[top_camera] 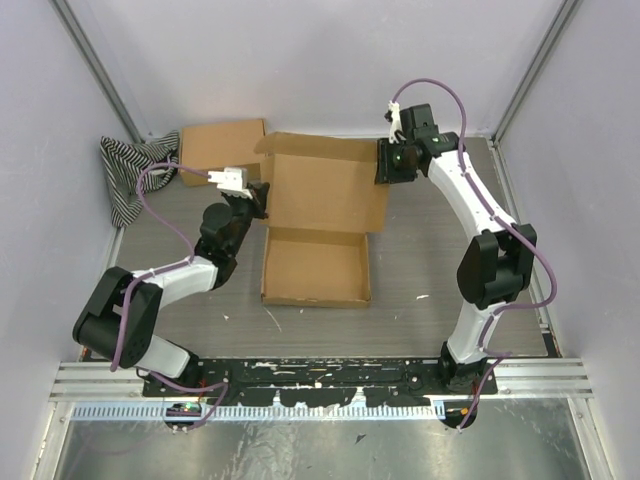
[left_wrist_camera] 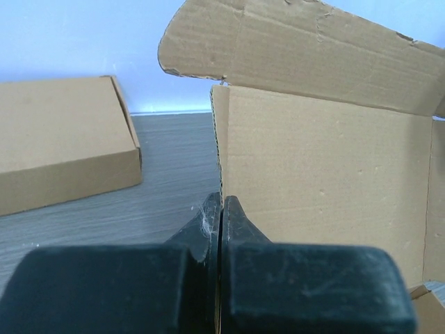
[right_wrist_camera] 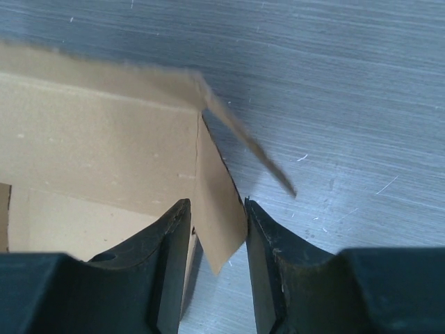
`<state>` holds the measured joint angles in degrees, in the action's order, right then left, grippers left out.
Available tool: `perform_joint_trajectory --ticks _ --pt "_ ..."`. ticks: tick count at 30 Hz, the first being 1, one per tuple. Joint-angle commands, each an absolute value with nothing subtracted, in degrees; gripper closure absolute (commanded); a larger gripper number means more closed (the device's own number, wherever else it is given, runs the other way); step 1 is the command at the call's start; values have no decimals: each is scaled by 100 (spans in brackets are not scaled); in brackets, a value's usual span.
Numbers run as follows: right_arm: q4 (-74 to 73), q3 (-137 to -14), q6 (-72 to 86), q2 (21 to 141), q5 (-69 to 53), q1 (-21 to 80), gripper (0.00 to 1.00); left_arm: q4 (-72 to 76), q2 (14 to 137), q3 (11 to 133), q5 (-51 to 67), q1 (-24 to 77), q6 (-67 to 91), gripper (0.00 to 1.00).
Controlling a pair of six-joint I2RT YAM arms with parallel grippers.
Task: Fold the paper box
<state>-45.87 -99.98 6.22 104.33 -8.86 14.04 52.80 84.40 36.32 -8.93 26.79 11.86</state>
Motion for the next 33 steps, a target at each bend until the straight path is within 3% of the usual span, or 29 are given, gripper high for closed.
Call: perform_joint_trajectory --ticks 1,7,10,13,14,16,19,21,27,33 --pt "-4575 -10478 406 10519 -808 1299 58 6243 8278 3510 -697 2690 919 100" --pt "-4654 -10602 326 10586 -1492 1232 63 6372 8312 3476 -636 2690 875 100" --pt "-4714 -10564 374 10610 -1772 1243 77 6374 8338 3504 -626 2692 889 100" --pt "-4738 -10502 448 10647 -1725 1251 98 6372 8355 3545 -645 2689 911 100" --pt "-4726 -10483 479 10647 -1647 1253 99 6367 8349 3557 -661 2690 929 100" --pt "-4620 -10433 536 10592 -1372 1282 99 6269 8307 3603 -766 2690 966 87" --pt "-4393 -10352 560 10430 -1023 1332 99 5635 8098 3791 -1010 2689 995 59" --pt "-4145 -10249 532 10266 -904 1359 99 4748 7869 4179 -1238 2689 1010 48" --pt "-3262 -9731 303 9666 -795 1408 99 1314 7551 5917 -1580 2681 902 41" --pt "-2899 -9519 -86 9485 -864 1411 99 -1594 8287 8001 -1173 2534 820 34"
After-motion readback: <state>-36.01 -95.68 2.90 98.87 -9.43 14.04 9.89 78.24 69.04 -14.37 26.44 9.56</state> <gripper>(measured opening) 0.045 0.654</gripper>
